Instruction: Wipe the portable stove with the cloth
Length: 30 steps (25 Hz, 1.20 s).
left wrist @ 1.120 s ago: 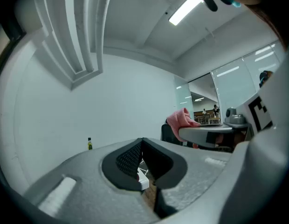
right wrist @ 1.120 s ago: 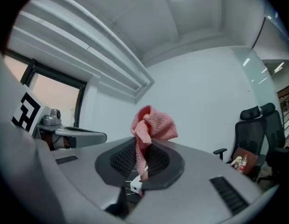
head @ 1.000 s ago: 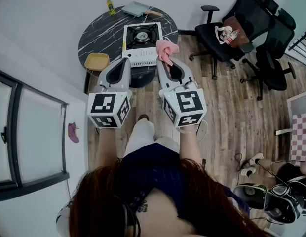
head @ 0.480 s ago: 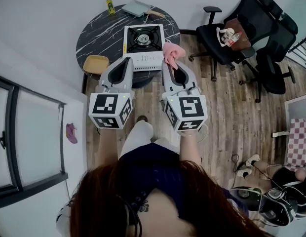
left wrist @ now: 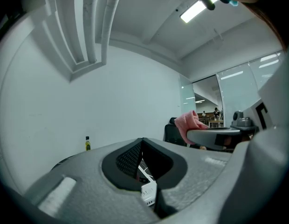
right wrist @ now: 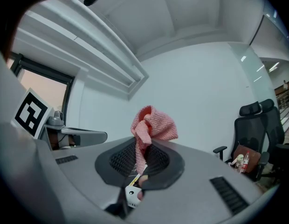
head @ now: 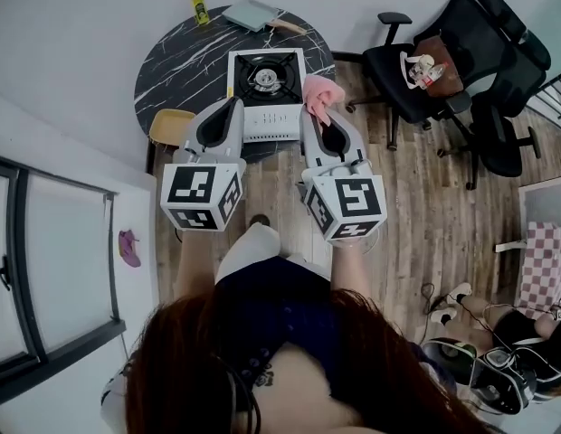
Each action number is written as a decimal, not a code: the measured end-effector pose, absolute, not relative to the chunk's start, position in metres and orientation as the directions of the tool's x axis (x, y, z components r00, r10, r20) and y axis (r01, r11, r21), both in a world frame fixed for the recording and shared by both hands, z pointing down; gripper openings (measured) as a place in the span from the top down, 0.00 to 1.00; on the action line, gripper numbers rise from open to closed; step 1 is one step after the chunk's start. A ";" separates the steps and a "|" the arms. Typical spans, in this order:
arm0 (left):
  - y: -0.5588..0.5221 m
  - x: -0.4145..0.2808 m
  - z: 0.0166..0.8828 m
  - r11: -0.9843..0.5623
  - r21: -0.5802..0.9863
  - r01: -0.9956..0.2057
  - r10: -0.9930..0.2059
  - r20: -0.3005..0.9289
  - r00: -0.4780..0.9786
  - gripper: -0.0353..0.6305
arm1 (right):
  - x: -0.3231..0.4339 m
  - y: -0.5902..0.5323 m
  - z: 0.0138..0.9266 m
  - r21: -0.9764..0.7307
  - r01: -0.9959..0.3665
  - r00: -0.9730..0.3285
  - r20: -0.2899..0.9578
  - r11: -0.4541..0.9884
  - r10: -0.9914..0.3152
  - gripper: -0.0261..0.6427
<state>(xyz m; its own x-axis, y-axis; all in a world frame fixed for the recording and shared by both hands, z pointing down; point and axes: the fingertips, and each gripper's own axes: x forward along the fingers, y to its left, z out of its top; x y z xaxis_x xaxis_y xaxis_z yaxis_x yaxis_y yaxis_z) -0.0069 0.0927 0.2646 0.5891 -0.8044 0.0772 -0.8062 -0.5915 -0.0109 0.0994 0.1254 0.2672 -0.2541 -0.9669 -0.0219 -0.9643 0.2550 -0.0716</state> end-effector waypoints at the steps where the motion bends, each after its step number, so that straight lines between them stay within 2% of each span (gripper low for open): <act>1: 0.086 -0.009 0.264 -0.592 -0.009 -0.806 -0.804 0.077 0.589 0.93 | 0.099 0.119 0.268 -0.070 -0.965 -0.251 -0.017 0.251 -0.968 0.91; 12: 0.027 -0.024 0.259 -0.631 -0.024 -0.775 -0.775 0.067 0.629 0.93 | 0.074 0.060 0.263 -0.061 -0.970 -0.235 -0.001 0.234 -0.972 0.91; 22: -0.023 -0.033 0.268 -0.685 0.001 -0.729 -0.727 0.076 0.683 0.93 | 0.067 0.018 0.262 0.007 -0.988 -0.156 0.008 0.156 -0.988 0.90; 30: -0.040 -0.034 0.275 -0.694 0.036 -0.719 -0.715 0.081 0.694 0.93 | 0.057 -0.002 0.274 0.023 -0.976 -0.215 0.048 0.216 -0.975 0.90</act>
<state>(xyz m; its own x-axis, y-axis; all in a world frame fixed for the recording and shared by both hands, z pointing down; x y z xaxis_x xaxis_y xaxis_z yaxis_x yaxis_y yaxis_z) -0.0343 -0.0398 0.2751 0.6942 -0.7152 0.0814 -0.7192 -0.6939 0.0361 0.0572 -0.0025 0.2743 -0.2151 -0.9754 0.0476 -0.9761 0.2163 0.0226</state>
